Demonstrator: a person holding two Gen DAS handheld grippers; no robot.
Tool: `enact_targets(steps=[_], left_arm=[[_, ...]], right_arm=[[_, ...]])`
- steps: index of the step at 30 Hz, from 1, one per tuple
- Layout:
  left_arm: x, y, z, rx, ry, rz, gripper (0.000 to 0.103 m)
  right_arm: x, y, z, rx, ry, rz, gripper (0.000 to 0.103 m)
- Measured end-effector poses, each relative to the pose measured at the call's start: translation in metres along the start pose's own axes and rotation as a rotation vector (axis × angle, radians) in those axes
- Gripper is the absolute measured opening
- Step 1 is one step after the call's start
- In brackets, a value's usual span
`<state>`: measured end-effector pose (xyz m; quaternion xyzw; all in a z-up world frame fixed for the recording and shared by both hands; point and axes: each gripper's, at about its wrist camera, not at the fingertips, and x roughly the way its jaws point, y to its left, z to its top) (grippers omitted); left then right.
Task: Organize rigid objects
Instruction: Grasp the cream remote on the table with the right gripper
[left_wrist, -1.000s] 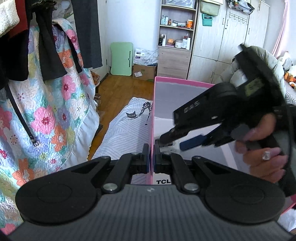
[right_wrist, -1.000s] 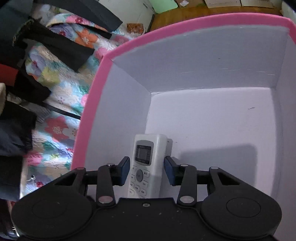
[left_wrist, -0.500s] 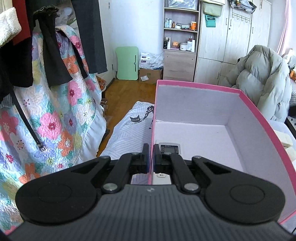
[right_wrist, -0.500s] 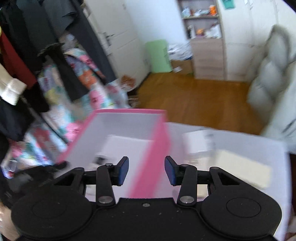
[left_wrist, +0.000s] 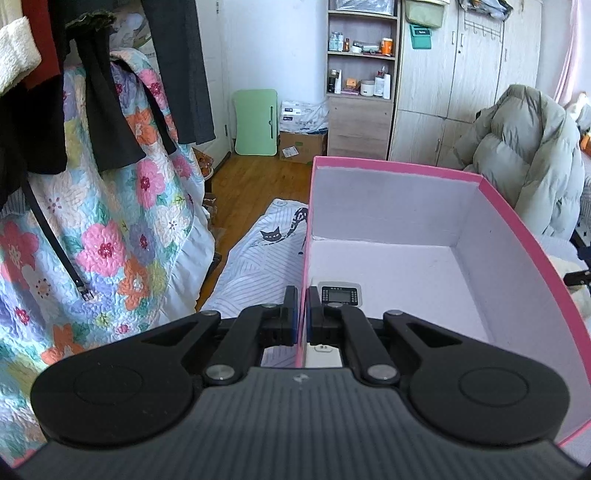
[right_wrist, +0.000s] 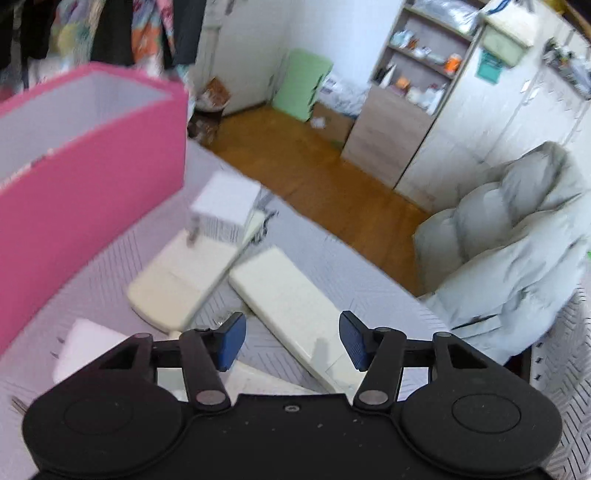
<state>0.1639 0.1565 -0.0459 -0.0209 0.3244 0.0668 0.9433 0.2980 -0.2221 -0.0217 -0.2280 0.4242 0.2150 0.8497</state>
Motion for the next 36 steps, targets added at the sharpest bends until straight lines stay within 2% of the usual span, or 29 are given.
enact_targets(steps=[2, 5, 7, 9, 11, 12, 14, 18, 21, 25, 26, 29, 36], left_arm=[[0.0, -0.002, 0.001, 0.007, 0.003, -0.001, 0.003], [0.001, -0.002, 0.001, 0.013, 0.008, 0.0, 0.003], [0.002, -0.001, 0.002, 0.009, 0.018, -0.008, 0.003], [0.002, 0.002, 0.003, 0.003, 0.024, -0.025, 0.003], [0.003, 0.004, 0.003, 0.0, 0.032, -0.035, 0.003], [0.004, 0.005, 0.003, -0.001, 0.037, -0.039, 0.003], [0.005, 0.003, 0.002, 0.005, 0.042, -0.04, 0.003], [0.006, 0.003, 0.003, 0.004, 0.045, -0.036, 0.003], [0.007, 0.002, 0.005, 0.007, 0.048, -0.033, 0.003], [0.007, 0.002, 0.006, 0.006, 0.051, -0.033, 0.003], [0.007, 0.001, 0.006, 0.01, 0.048, -0.029, 0.003], [0.007, 0.002, 0.005, 0.009, 0.044, -0.024, 0.003], [0.007, 0.003, 0.007, 0.001, 0.042, -0.036, 0.003]], right_arm=[[0.006, -0.005, 0.003, -0.032, 0.018, 0.039, 0.063], [0.016, -0.001, 0.018, -0.105, 0.045, 0.05, 0.067], [0.023, -0.001, 0.025, -0.103, 0.104, 0.063, 0.066], [0.026, 0.002, 0.026, -0.135, 0.121, 0.087, 0.066], [0.033, 0.004, 0.025, -0.174, 0.154, 0.076, 0.066], [0.036, 0.003, 0.025, -0.179, 0.154, 0.078, 0.071], [0.042, -0.004, 0.028, -0.157, 0.154, 0.101, 0.079], [0.055, -0.016, 0.033, -0.101, 0.158, 0.184, 0.081], [0.06, -0.019, 0.035, -0.078, 0.15, 0.201, 0.087], [0.057, -0.019, 0.028, -0.053, 0.137, 0.198, 0.086], [0.054, -0.018, 0.027, -0.048, 0.128, 0.209, 0.075], [0.04, -0.008, 0.024, -0.075, 0.08, 0.104, 0.067], [-0.012, 0.001, 0.013, 0.014, -0.085, -0.079, 0.064]])
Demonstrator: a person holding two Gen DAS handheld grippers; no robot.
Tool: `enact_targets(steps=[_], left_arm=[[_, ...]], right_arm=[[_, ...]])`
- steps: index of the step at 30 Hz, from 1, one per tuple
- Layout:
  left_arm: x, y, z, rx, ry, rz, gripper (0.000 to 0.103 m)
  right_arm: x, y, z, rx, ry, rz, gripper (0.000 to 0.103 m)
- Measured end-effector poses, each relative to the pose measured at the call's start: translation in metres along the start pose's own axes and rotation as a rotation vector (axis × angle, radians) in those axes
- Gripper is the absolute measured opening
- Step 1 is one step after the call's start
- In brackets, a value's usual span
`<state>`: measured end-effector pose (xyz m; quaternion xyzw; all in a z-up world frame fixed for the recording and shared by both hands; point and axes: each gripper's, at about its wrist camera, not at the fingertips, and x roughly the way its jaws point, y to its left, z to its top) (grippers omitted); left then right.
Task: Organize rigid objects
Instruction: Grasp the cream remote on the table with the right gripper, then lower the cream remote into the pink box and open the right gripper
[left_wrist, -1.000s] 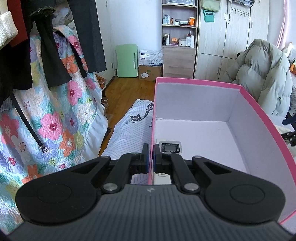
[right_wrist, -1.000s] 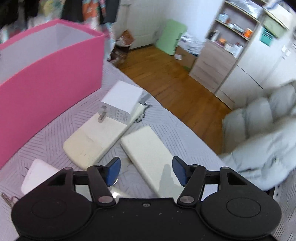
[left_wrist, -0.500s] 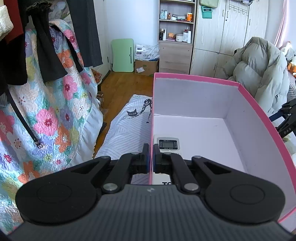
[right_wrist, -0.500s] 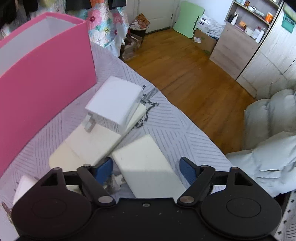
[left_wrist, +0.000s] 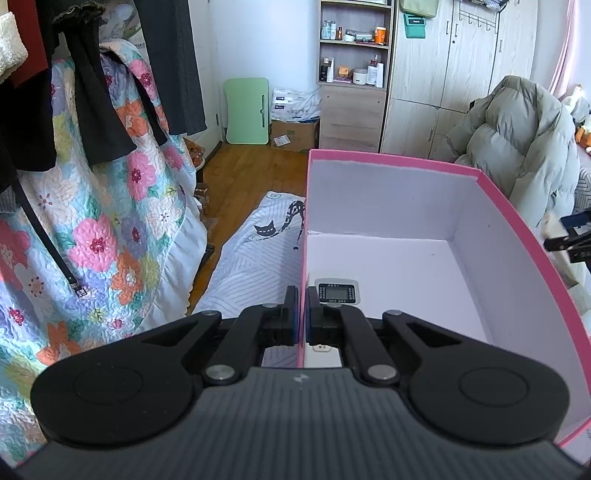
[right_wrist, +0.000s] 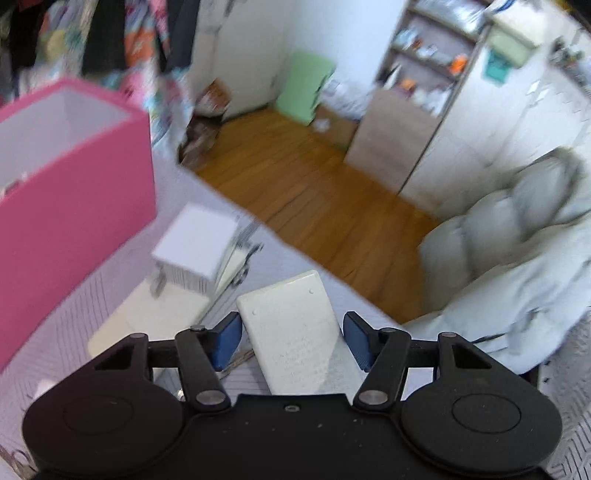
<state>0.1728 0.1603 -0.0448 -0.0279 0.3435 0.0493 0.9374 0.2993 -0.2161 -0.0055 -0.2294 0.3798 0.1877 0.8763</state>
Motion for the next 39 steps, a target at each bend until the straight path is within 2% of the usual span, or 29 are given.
enact_targets(steps=[3, 13, 19, 23, 28, 30, 33, 35, 39], left_arm=[[0.0, 0.001, 0.002, -0.002, -0.004, -0.001, 0.002], [-0.001, 0.001, 0.001, 0.002, -0.004, 0.001, 0.002], [-0.001, 0.0, 0.002, -0.003, -0.006, 0.002, 0.003], [0.0, -0.001, 0.003, -0.008, -0.009, 0.005, 0.003], [0.0, 0.0, 0.004, -0.01, -0.011, 0.008, 0.003], [0.001, -0.001, 0.005, -0.011, -0.01, 0.013, 0.003], [0.0, -0.002, 0.003, -0.018, -0.011, 0.012, 0.003], [0.0, -0.001, 0.003, -0.039, -0.01, 0.006, 0.003], [-0.001, -0.004, 0.001, -0.059, -0.018, 0.012, 0.003]], right_arm=[[-0.027, 0.008, -0.001, -0.012, -0.069, -0.078, 0.06], [-0.086, 0.04, -0.014, -0.012, -0.244, -0.172, 0.057], [-0.129, 0.058, 0.013, -0.032, -0.372, -0.145, 0.057], [-0.149, 0.078, 0.046, -0.053, -0.476, -0.062, 0.057], [-0.145, 0.111, 0.087, 0.026, -0.558, 0.185, 0.057], [-0.125, 0.128, 0.101, 0.075, -0.537, 0.297, 0.057], [-0.081, 0.147, 0.117, 0.196, -0.468, 0.417, 0.057], [-0.054, 0.153, 0.12, 0.293, -0.427, 0.441, 0.057], [-0.02, 0.17, 0.107, 0.358, -0.332, 0.463, 0.058]])
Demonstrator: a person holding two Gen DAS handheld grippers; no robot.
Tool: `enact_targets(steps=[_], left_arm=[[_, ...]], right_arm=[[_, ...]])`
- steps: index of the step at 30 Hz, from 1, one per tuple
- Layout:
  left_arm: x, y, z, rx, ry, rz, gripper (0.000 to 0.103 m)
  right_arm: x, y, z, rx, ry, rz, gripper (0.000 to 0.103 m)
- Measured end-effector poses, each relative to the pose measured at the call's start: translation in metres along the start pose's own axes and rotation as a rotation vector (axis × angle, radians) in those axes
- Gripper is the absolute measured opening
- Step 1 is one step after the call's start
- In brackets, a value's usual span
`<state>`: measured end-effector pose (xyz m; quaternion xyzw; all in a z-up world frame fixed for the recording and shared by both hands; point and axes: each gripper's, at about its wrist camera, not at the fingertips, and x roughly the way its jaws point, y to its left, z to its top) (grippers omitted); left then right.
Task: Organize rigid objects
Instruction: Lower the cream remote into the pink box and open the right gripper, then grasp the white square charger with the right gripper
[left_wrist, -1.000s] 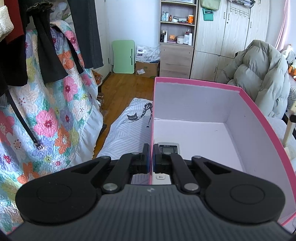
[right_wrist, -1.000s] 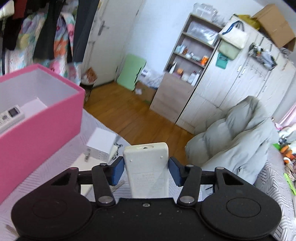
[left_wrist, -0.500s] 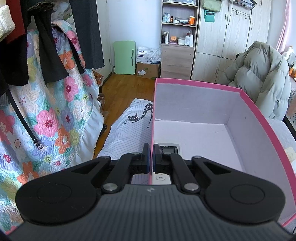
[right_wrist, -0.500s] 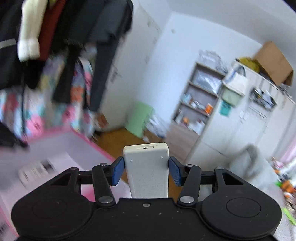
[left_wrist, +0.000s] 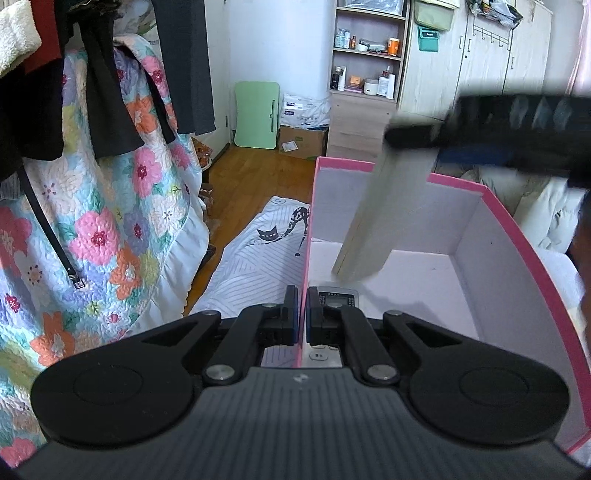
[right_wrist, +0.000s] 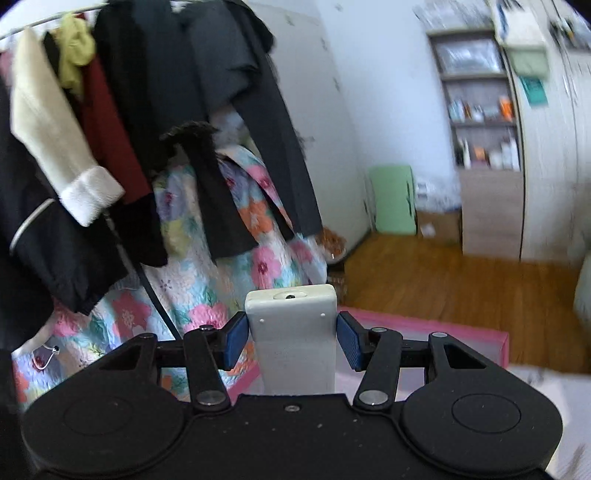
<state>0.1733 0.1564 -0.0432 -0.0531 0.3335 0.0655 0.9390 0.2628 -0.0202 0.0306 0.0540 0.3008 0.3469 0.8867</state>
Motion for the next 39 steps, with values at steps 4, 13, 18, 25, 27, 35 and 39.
enact_targets(steps=[4, 13, 18, 25, 27, 35, 39], left_arm=[[0.0, 0.003, 0.0, -0.02, -0.001, -0.011, 0.003], [-0.001, 0.008, -0.001, -0.05, -0.012, -0.022, 0.003], [-0.001, 0.009, -0.001, -0.052, -0.012, -0.022, 0.003], [-0.001, 0.01, 0.0, -0.04, -0.012, -0.017, 0.003], [-0.001, 0.01, 0.0, -0.043, -0.012, -0.019, 0.003], [-0.001, 0.012, 0.003, -0.038, -0.009, -0.018, 0.003], [0.0, 0.01, 0.004, -0.028, -0.008, -0.012, 0.003]], right_arm=[[-0.015, 0.004, -0.023, -0.05, 0.057, 0.002, 0.058], [-0.053, 0.024, -0.048, -0.264, 0.19, -0.021, 0.058], [-0.058, 0.021, -0.048, -0.281, 0.222, -0.054, 0.057], [-0.037, 0.004, -0.06, -0.243, 0.353, -0.079, 0.024], [-0.029, 0.003, -0.06, -0.238, 0.367, -0.073, 0.02], [-0.064, 0.003, -0.054, -0.283, 0.281, -0.146, 0.025], [-0.118, -0.017, -0.052, -0.188, 0.175, -0.174, 0.036]])
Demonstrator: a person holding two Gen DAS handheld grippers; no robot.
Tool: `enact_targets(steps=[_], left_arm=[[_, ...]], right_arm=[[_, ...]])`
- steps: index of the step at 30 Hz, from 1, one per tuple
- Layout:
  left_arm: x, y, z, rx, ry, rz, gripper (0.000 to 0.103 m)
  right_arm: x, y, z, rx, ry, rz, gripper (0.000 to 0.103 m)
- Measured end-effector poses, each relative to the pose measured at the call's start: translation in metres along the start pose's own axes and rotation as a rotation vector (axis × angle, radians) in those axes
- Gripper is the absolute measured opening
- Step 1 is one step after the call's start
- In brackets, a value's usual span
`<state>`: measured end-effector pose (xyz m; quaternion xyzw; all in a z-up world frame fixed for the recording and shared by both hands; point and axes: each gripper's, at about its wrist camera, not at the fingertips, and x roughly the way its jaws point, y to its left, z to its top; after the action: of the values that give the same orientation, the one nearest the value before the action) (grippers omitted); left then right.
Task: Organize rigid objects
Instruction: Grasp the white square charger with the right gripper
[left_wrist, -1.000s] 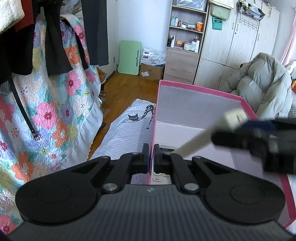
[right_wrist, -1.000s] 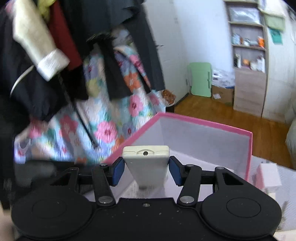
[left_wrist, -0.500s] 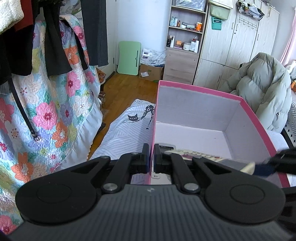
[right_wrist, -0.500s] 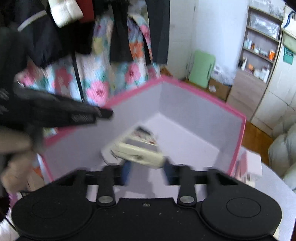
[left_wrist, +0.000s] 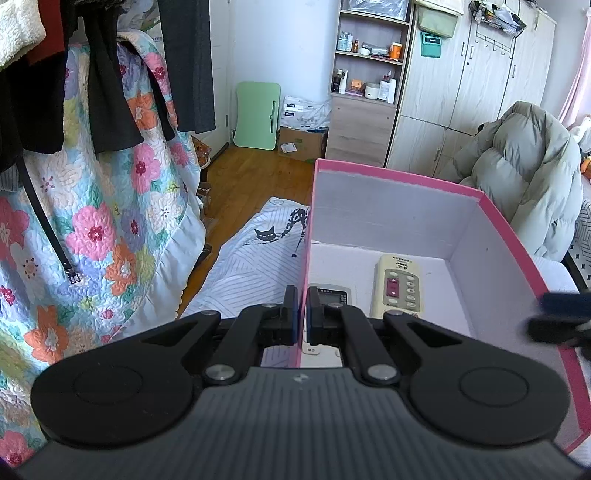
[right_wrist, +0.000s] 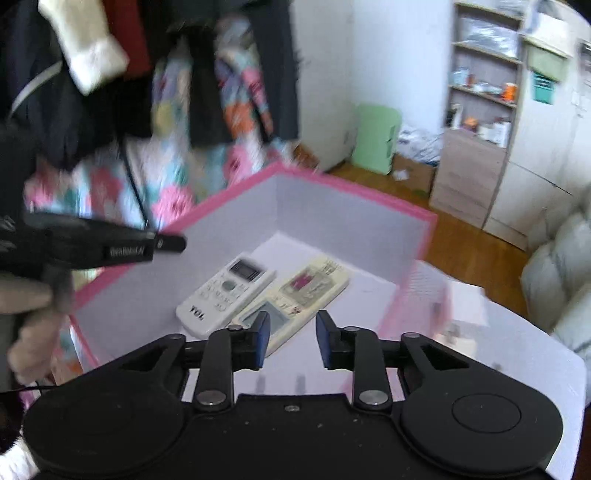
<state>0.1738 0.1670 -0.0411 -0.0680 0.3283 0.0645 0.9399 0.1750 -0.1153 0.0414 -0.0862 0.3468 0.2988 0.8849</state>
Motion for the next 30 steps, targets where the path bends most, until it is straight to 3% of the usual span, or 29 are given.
enact_targets(steps=[4, 7, 10, 17, 23, 30], left_arm=[[0.001, -0.003, 0.0, 0.012, -0.001, 0.012, 0.003], [0.001, -0.003, 0.0, 0.019, -0.003, 0.018, 0.003], [0.001, -0.004, -0.001, 0.018, -0.003, 0.019, 0.003], [0.001, -0.004, -0.001, 0.02, -0.004, 0.02, 0.003], [0.001, -0.004, 0.0, 0.026, -0.003, 0.023, 0.003], [0.001, -0.006, -0.001, 0.03, -0.004, 0.025, 0.003]], right_arm=[[-0.029, -0.038, -0.017, 0.08, -0.018, -0.105, 0.039], [-0.035, -0.071, -0.034, 0.172, 0.025, -0.169, 0.041], [-0.035, -0.094, -0.057, 0.247, 0.069, -0.189, 0.042], [-0.024, -0.104, -0.092, 0.34, 0.14, -0.197, 0.052], [-0.011, -0.081, -0.092, 0.229, 0.143, -0.083, 0.062], [0.024, -0.058, -0.077, 0.052, 0.21, -0.166, 0.068]])
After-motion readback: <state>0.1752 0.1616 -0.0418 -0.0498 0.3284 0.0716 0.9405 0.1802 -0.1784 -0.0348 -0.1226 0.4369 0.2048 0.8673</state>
